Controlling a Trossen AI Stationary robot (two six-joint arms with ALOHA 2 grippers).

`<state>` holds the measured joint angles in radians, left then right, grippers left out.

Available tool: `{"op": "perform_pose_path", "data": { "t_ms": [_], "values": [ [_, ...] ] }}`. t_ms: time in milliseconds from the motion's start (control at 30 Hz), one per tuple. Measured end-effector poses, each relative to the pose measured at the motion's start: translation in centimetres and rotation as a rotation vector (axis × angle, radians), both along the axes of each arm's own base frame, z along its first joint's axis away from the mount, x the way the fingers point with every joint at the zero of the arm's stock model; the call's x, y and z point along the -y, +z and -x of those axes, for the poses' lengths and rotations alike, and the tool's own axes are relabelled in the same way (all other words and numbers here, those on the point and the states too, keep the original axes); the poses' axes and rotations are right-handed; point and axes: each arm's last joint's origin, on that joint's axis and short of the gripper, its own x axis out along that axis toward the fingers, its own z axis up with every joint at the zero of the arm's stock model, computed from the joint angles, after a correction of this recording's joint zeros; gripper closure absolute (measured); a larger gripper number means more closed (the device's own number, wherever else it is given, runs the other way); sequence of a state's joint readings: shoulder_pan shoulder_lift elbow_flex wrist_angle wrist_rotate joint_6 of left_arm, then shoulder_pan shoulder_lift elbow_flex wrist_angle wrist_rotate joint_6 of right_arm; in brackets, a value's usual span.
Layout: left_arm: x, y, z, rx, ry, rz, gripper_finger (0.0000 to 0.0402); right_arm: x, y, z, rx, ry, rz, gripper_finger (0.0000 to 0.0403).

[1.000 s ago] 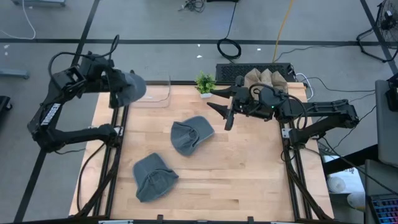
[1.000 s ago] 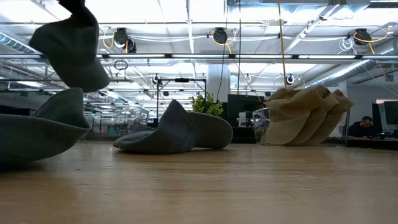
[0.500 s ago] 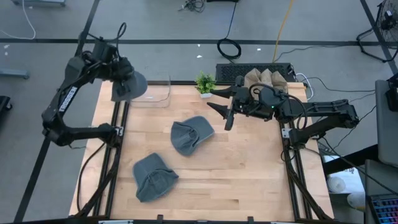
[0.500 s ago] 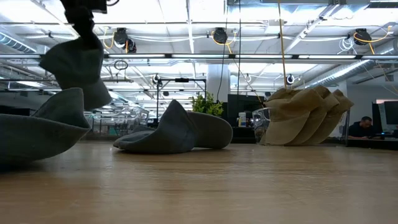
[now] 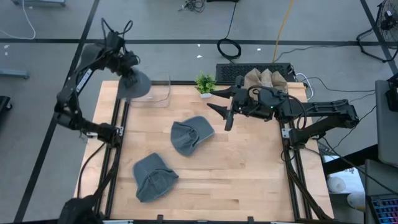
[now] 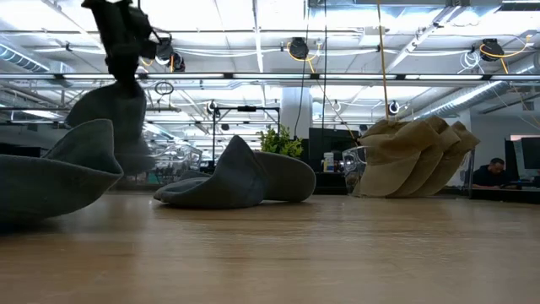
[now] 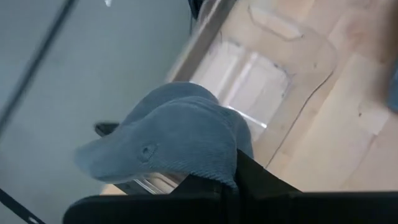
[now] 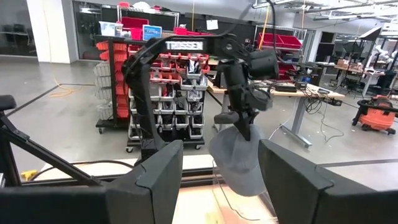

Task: Pick & Place hat
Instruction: Put the bottom right blue cap into the left transparent bin

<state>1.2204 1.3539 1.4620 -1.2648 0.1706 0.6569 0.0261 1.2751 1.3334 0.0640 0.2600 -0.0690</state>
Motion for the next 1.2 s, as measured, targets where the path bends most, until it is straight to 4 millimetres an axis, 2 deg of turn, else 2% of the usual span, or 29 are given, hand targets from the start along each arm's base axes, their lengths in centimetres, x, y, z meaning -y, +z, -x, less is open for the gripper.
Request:
{"op": "perform_pose_path", "data": {
  "t_ms": [233, 667, 1000, 1200],
  "values": [
    [-1.9, -1.8, 0.2, -0.014, 0.155, 0.119, 0.0401, 0.0, 0.0, 0.0, -0.003, 0.000, 0.003, 0.0206],
    [-2.8, -1.9, -0.1, 0.056, 0.344, 0.107, 0.0401, 0.0, 0.0, 0.0, -0.001, 0.000, -0.004, 0.0206],
    [-4.1, -3.9, -0.3, 0.018, 0.434, 0.134, 0.0401, 0.0, -0.1, 0.0, -0.012, 0.000, -0.003, 0.0206],
    [-4.1, -4.0, -0.4, 0.029, 0.462, 0.140, 0.0372, 0.2, -0.2, 0.1, -0.016, -0.082, -0.006, 0.0206]
  ]
}}
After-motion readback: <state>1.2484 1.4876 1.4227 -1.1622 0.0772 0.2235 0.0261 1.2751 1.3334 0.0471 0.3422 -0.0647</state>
